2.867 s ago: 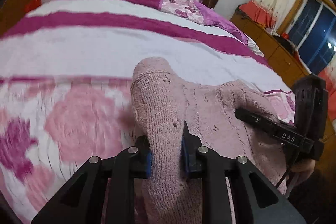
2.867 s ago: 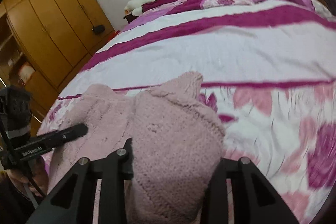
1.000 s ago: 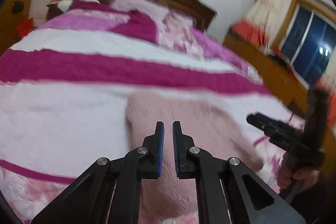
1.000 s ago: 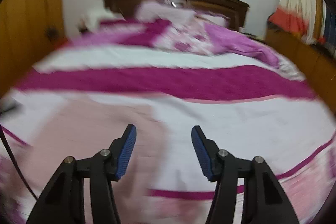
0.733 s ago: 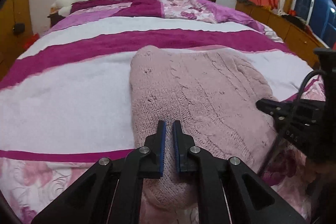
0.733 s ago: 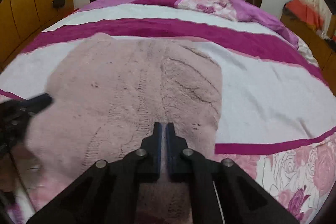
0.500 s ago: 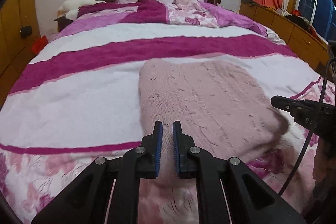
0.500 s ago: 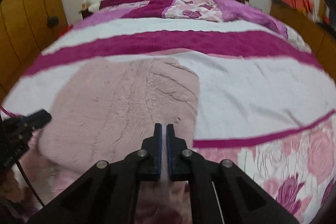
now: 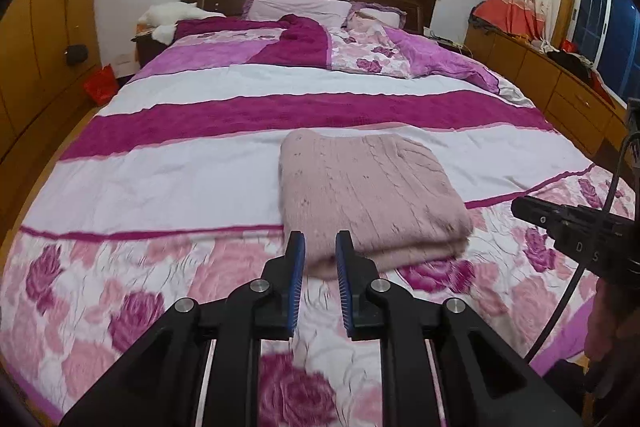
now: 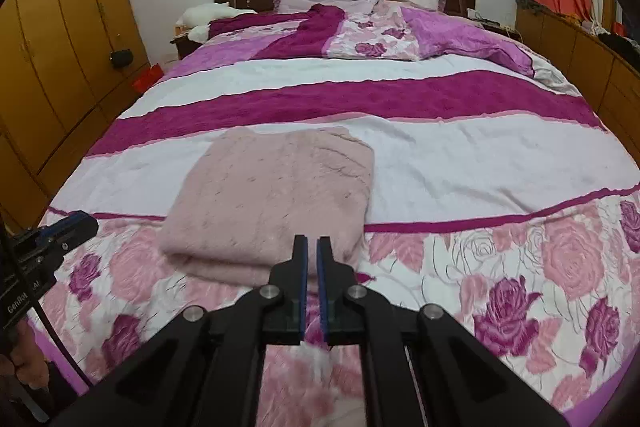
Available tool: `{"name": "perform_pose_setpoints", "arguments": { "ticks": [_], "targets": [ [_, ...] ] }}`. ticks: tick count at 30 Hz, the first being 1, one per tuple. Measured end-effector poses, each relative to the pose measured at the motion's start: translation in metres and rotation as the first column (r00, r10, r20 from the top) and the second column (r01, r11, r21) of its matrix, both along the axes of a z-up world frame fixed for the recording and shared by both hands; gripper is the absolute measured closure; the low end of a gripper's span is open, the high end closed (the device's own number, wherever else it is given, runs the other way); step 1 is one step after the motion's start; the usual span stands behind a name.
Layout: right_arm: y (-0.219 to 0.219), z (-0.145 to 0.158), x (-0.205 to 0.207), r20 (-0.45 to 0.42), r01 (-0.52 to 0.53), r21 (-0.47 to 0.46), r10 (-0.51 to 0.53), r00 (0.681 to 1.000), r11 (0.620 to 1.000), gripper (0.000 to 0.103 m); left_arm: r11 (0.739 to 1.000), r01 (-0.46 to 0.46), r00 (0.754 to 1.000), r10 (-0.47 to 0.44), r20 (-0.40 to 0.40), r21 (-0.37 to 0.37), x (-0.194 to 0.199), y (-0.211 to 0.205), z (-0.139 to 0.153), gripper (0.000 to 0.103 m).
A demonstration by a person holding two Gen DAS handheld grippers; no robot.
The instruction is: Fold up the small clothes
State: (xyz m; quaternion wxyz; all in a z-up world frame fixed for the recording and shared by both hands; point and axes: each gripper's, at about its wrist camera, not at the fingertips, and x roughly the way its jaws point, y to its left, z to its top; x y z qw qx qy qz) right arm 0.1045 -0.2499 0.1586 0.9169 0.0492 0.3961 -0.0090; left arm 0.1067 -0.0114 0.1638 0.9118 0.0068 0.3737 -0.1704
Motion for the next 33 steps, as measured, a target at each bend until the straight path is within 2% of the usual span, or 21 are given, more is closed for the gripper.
{"name": "perform_pose_setpoints", "arguments": {
  "ticks": [2, 5, 7, 9, 12, 13, 17, 21, 25, 27, 33],
  "targets": [
    [0.007, 0.008, -0.014, 0.009, -0.012, -0.002, 0.012, 1.0, 1.0, 0.083, 1.0, -0.01, 1.0, 0.01, 0.003, -0.01, -0.015, 0.005, 0.006, 0.103],
    [0.014, 0.011, -0.027, -0.002, -0.038, 0.021, 0.038, 0.999, 0.999, 0.079, 1.0, -0.022, 1.0, 0.022, 0.009, -0.005, -0.034, 0.012, 0.01, 0.103],
    [0.016, 0.004, -0.032, -0.026, -0.047, 0.054, 0.049, 0.998, 0.997, 0.066, 1.0, -0.031, 1.0, 0.031, 0.007, -0.002, -0.046, 0.016, 0.01, 0.103],
    [0.02, -0.009, -0.037, -0.066, -0.043, 0.068, 0.047, 0.997, 0.997, 0.065, 0.999, -0.041, 0.999, 0.041, -0.006, -0.013, -0.056, 0.021, 0.007, 0.103],
    [0.027, -0.032, -0.046, -0.115, -0.037, 0.043, 0.042, 0.992, 0.998, 0.064, 0.997, -0.07, 0.997, 0.07, -0.015, -0.012, -0.07, 0.028, -0.002, 0.103],
    [0.029, -0.04, -0.049, -0.13, -0.034, 0.04, 0.039, 0.991, 0.999, 0.062, 0.997, -0.074, 0.997, 0.074, -0.013, -0.008, -0.072, 0.028, -0.004, 0.1],
    [0.037, -0.066, -0.061, -0.127, -0.009, -0.012, 0.007, 0.992, 1.0, 0.06, 0.995, -0.094, 0.995, 0.095, -0.031, 0.017, -0.083, 0.03, -0.032, 0.093],
    [0.047, -0.095, -0.069, -0.132, -0.006, -0.121, -0.01, 0.991, 0.993, 0.06, 0.994, -0.111, 0.989, 0.112, -0.098, 0.019, -0.083, 0.031, -0.071, 0.092],
    [0.053, -0.125, -0.068, -0.182, -0.034, -0.2, -0.003, 0.983, 0.979, 0.06, 0.992, -0.108, 0.98, 0.118, -0.157, 0.073, -0.076, 0.023, -0.115, 0.092],
    [0.054, -0.136, -0.067, -0.183, -0.037, -0.222, -0.005, 0.983, 0.974, 0.057, 0.99, -0.102, 0.977, 0.118, -0.177, 0.098, -0.074, 0.019, -0.134, 0.092],
    [0.053, -0.147, -0.057, -0.167, -0.025, -0.26, -0.019, 0.986, 0.965, 0.039, 0.986, -0.101, 0.989, 0.114, -0.093, 0.131, -0.074, 0.01, -0.149, 0.086]
  ]
}}
